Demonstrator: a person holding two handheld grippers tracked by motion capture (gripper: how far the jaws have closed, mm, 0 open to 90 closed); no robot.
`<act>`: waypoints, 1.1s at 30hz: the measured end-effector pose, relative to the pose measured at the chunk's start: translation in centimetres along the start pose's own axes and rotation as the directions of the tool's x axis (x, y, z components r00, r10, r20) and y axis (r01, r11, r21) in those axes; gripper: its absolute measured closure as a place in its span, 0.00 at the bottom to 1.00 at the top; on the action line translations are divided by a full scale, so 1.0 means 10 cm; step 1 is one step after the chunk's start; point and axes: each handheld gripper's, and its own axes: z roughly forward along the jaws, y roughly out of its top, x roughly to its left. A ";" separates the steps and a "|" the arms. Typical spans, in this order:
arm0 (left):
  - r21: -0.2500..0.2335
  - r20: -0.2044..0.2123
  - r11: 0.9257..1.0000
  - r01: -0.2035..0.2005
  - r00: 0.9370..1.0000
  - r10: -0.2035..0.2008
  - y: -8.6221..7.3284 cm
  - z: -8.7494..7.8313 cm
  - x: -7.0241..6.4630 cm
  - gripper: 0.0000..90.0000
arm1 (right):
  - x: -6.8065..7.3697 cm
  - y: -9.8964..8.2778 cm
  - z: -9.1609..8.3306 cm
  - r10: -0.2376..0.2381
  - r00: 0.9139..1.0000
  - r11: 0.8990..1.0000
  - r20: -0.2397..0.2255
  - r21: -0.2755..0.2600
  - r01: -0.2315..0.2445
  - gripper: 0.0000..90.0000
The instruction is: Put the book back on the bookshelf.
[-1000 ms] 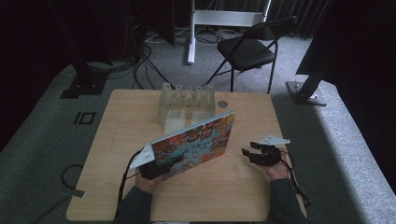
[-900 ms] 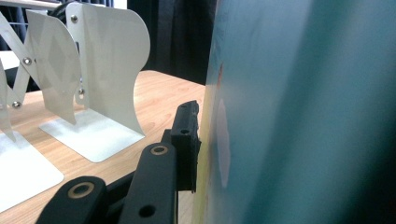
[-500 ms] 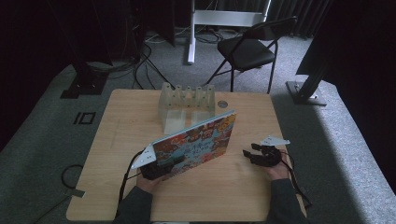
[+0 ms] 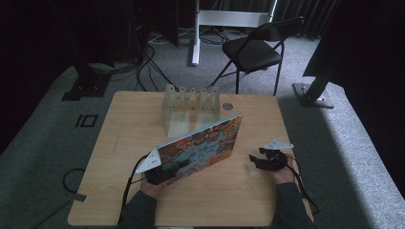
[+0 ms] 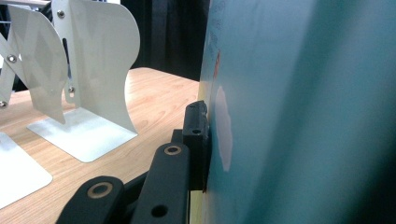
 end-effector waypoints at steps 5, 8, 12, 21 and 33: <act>0.000 -0.013 1.000 -0.016 1.000 0.016 0.00 0.00 -0.03 0.87 | -0.03 -0.04 0.03 0.007 1.000 1.000 0.020 0.015 -0.007 0.41; -0.003 -0.026 1.000 -0.019 0.999 0.019 0.00 0.00 -0.03 0.88 | -0.05 -0.06 0.03 0.019 0.999 1.000 0.028 0.013 -0.019 0.41; -0.003 -0.044 1.000 -0.021 0.999 0.021 0.00 0.00 -0.03 0.90 | -0.07 -0.09 0.05 0.024 0.999 0.999 0.042 0.022 -0.025 0.40; 0.000 -0.061 0.999 -0.050 0.997 0.049 0.00 0.00 -0.09 0.90 | -0.05 -0.11 0.09 -0.001 0.997 0.999 0.074 0.054 -0.003 0.38; 0.002 -0.090 0.998 -0.064 0.994 0.064 -0.01 -0.01 -0.18 0.90 | -0.10 -0.15 0.10 0.025 0.997 0.999 0.074 0.046 -0.029 0.31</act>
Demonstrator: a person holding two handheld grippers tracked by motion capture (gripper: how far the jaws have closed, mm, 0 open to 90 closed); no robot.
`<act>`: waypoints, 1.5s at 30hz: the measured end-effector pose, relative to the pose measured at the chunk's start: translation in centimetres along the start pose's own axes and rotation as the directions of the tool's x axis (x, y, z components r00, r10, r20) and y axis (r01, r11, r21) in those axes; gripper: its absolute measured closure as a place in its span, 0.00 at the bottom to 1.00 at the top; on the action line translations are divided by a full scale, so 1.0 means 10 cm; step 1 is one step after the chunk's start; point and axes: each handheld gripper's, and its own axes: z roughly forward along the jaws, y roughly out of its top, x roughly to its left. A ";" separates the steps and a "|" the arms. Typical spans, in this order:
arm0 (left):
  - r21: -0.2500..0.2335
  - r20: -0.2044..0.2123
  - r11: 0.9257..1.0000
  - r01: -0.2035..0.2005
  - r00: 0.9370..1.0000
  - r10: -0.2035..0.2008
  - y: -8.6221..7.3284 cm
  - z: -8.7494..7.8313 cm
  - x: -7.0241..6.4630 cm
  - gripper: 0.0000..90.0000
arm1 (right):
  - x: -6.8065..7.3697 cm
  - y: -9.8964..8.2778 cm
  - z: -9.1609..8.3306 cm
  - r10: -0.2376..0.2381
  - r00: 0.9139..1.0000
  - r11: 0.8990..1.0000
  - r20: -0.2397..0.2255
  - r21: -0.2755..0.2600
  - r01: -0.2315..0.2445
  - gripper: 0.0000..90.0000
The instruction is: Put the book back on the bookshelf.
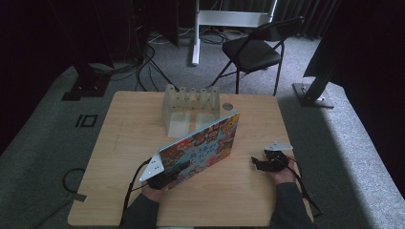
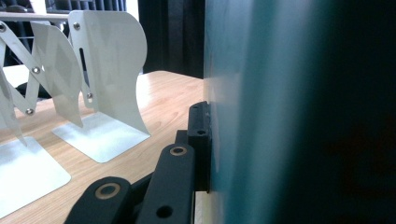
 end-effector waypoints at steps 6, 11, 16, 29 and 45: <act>-0.001 -0.007 1.000 -0.002 1.000 0.002 0.00 -0.01 -0.01 0.90 | -0.02 -0.01 0.00 0.015 1.000 1.000 -0.008 -0.005 -0.015 0.30; 0.002 -0.019 1.000 0.003 1.000 -0.003 0.00 -0.03 -0.02 0.90 | -0.03 -0.02 0.01 0.015 1.000 1.000 -0.008 -0.012 -0.015 0.29; 0.004 -0.028 1.000 0.000 1.000 0.000 0.00 -0.04 -0.04 0.90 | -0.03 -0.03 0.01 0.014 1.000 1.000 -0.010 -0.014 -0.015 0.29; 0.011 -0.050 1.000 0.000 0.999 0.000 0.03 -0.09 -0.05 0.90 | -0.03 -0.03 0.01 0.016 1.000 1.000 -0.012 -0.014 -0.016 0.29; 0.012 -0.077 1.000 0.003 0.997 -0.003 0.02 -0.14 -0.05 0.90 | -0.03 -0.03 0.01 0.015 1.000 1.000 -0.012 -0.014 -0.015 0.29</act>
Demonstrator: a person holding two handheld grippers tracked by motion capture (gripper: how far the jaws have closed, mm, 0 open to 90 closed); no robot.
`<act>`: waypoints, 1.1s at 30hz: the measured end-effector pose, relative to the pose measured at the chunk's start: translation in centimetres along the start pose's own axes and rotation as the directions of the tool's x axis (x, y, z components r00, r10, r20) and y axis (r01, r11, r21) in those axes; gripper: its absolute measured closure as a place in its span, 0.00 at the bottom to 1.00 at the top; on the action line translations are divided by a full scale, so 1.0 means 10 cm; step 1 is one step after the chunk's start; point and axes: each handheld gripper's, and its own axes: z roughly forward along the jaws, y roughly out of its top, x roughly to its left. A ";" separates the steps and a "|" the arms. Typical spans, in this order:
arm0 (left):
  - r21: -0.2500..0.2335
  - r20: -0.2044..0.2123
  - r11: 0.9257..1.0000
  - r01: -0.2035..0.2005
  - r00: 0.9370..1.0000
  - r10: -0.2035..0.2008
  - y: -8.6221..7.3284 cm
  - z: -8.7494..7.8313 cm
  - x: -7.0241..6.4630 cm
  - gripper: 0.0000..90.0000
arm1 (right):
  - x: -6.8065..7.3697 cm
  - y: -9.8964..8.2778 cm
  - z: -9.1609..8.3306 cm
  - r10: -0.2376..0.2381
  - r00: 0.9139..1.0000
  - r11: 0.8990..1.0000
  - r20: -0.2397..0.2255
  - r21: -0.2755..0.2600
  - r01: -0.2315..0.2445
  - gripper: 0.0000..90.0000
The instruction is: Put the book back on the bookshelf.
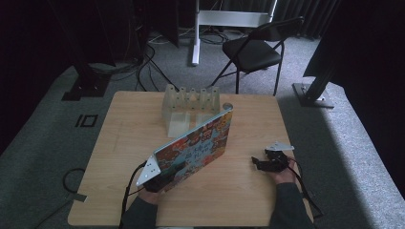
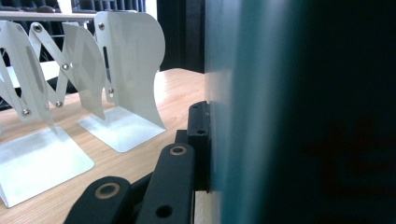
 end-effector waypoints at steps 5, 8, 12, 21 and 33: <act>-0.001 -0.004 1.000 -0.003 1.000 0.003 0.00 -0.01 0.00 0.90 | 0.00 0.00 0.00 0.000 1.000 1.000 0.000 0.000 0.000 0.29; -0.001 -0.007 1.000 -0.002 1.000 0.002 0.00 -0.01 0.00 0.90 | 0.00 0.00 0.00 0.000 1.000 1.000 0.000 0.000 0.000 0.29; -0.003 -0.011 1.000 0.001 1.000 -0.001 0.00 -0.02 0.00 0.90 | 0.00 0.00 0.00 0.000 1.000 1.000 0.000 0.000 0.000 0.29; -0.004 -0.025 1.000 0.002 1.000 -0.002 -0.01 -0.05 0.00 0.90 | 0.00 0.00 0.00 0.000 1.000 1.000 0.000 0.000 0.000 0.29; -0.004 -0.047 1.000 0.003 0.999 -0.003 -0.02 -0.10 0.01 0.90 | 0.00 0.00 0.00 -0.002 1.000 1.000 -0.003 0.001 0.002 0.28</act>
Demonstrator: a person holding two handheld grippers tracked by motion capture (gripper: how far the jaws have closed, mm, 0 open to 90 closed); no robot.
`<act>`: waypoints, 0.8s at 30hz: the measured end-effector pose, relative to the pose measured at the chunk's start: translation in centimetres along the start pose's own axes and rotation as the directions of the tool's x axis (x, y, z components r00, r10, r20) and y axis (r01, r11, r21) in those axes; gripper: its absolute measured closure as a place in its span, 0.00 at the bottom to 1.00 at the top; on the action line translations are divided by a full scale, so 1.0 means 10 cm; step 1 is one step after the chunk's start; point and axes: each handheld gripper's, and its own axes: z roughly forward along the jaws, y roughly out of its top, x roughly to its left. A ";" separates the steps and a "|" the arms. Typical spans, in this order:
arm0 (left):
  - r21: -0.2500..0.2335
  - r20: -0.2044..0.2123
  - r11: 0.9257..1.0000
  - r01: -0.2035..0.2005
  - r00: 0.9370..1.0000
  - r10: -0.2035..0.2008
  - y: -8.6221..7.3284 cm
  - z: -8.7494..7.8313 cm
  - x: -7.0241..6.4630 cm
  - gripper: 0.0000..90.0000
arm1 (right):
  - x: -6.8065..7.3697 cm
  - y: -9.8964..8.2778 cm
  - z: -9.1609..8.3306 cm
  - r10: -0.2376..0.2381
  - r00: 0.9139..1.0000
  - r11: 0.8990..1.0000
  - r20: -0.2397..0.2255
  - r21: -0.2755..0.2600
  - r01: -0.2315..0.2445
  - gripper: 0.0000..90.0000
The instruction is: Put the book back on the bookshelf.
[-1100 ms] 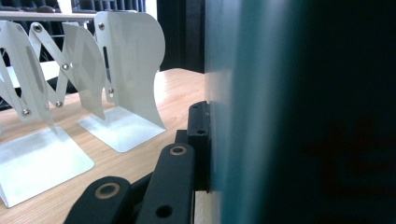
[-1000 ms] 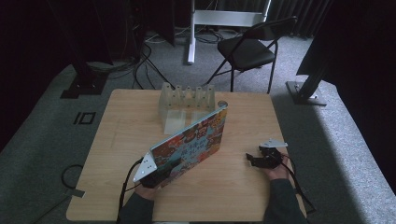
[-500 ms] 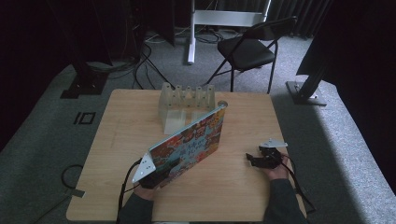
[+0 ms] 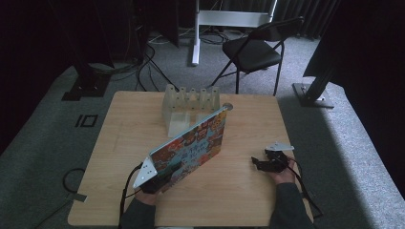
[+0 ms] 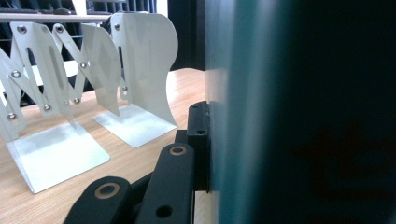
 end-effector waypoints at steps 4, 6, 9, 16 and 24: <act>0.004 -0.008 1.000 0.000 1.000 0.000 0.00 -0.01 0.01 0.90 | 0.00 0.00 0.00 -0.001 1.000 1.000 -0.001 0.001 0.001 0.28; 0.002 -0.012 1.000 0.000 1.000 0.000 0.00 -0.02 0.02 0.89 | 0.00 0.00 0.00 -0.001 1.000 1.000 -0.001 0.000 0.001 0.28; 0.002 -0.017 1.000 0.002 1.000 -0.002 0.00 -0.03 0.02 0.89 | 0.00 0.00 0.00 -0.001 1.000 1.000 -0.001 0.001 0.001 0.27; 0.004 -0.026 1.000 -0.002 1.000 0.002 0.00 -0.04 0.03 0.89 | 0.00 0.00 0.00 -0.001 1.000 1.000 -0.001 0.001 0.001 0.27; 0.007 -0.038 1.000 0.004 0.999 -0.004 0.01 -0.07 0.04 0.89 | 0.00 0.00 0.00 -0.002 1.000 1.000 -0.001 0.001 0.002 0.27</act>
